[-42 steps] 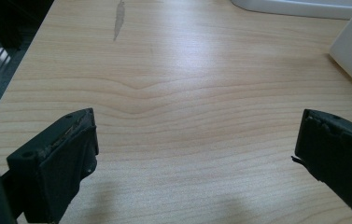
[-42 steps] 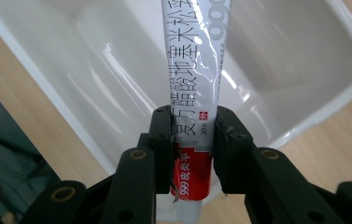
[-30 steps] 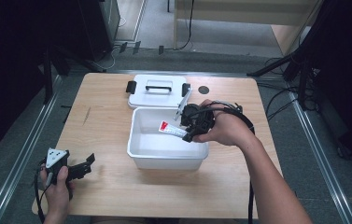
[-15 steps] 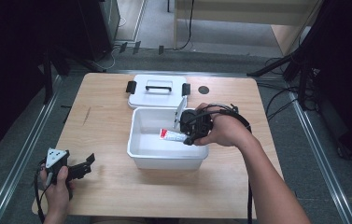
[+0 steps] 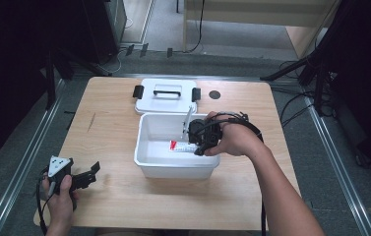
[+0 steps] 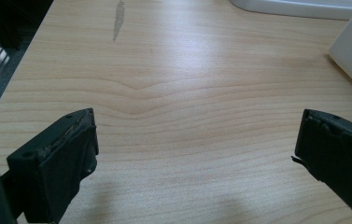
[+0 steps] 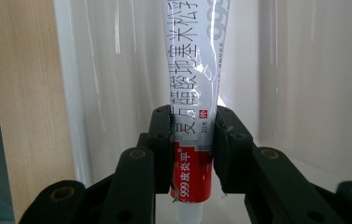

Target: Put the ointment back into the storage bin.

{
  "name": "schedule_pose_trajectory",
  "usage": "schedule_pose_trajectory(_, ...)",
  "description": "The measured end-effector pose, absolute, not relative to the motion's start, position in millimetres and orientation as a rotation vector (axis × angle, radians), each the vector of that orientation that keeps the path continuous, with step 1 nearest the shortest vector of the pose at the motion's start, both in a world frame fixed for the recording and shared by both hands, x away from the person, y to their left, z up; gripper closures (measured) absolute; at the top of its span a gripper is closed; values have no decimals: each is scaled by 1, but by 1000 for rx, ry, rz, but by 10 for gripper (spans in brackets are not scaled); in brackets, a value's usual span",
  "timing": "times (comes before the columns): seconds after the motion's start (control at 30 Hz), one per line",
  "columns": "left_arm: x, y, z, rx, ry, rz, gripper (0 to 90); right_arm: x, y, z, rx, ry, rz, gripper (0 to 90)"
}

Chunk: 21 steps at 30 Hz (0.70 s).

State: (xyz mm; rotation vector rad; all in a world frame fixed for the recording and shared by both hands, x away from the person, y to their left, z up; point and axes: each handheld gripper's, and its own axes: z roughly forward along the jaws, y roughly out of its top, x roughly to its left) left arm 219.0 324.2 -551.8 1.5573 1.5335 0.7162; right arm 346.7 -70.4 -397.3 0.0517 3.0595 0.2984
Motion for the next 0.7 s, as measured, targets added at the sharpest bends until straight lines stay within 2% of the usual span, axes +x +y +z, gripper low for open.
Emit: schedule_pose_trajectory(0.7, 219, 324, -552, 1562, 1534, 714, 0, 350, -65, -423, 80, 3113, 217, 716)
